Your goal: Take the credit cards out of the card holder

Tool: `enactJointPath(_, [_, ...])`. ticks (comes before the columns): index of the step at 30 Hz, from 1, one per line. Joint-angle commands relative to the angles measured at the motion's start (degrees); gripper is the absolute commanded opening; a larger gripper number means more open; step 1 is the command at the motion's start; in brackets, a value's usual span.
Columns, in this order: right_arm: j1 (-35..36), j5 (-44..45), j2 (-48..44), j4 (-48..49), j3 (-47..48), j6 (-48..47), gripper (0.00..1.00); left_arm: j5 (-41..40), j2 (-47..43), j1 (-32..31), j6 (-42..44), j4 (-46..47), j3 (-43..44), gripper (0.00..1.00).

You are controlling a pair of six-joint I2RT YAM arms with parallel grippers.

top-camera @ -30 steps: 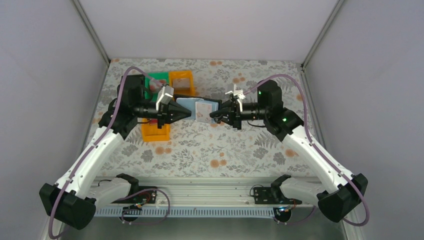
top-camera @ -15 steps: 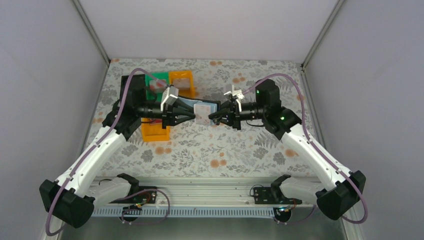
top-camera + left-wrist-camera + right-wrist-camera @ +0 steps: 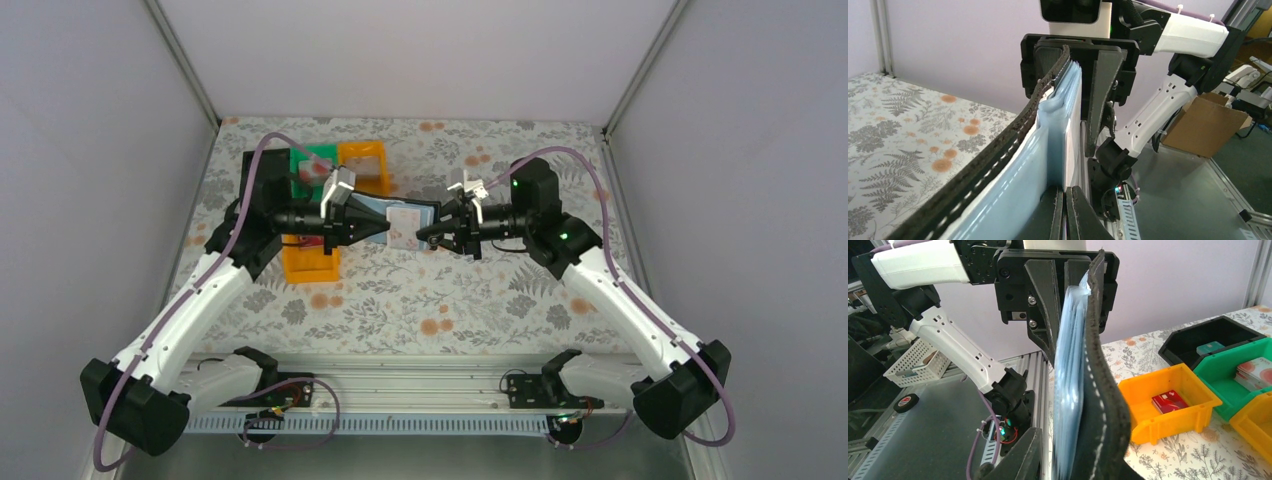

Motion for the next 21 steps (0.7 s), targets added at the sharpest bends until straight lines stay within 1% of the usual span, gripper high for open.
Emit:
enactJointPath(1, [0.19, 0.75, -1.99, 0.33, -0.09, -1.33, 0.22, 1.93, -1.00, 0.98, -2.29, 1.68, -0.26, 0.02])
enactJointPath(7, [0.03, 1.24, -2.11, -1.05, -0.74, -1.36, 0.07, 2.22, -1.18, 1.51, -1.29, 1.07, -0.21, 0.02])
enactJointPath(10, [-0.28, 2.12, -2.52, -1.77, -0.79, -1.91, 0.04, 2.66, -0.98, 1.94, 1.26, -0.87, 1.00, 0.03])
enactJointPath(13, [-0.68, 2.62, -2.97, -2.54, -0.72, -2.46, 0.04, 2.29, -0.75, 2.28, 5.72, -5.56, 2.35, 0.02])
enactJointPath(15, [-0.94, 2.61, -3.02, -3.09, -0.54, -2.78, 0.04, 1.97, -0.76, 2.39, 7.89, -7.00, 2.44, 0.02])
enactJointPath(19, [-1.19, 2.32, -2.75, -3.89, -0.15, -3.31, 0.04, 1.93, -0.83, 2.46, 9.11, -7.72, 2.21, 0.02])
enactJointPath(21, [-1.17, 2.34, -2.58, -4.13, -0.06, -3.45, 0.06, 1.94, -0.78, 2.40, 9.96, -8.39, 2.51, 0.02])
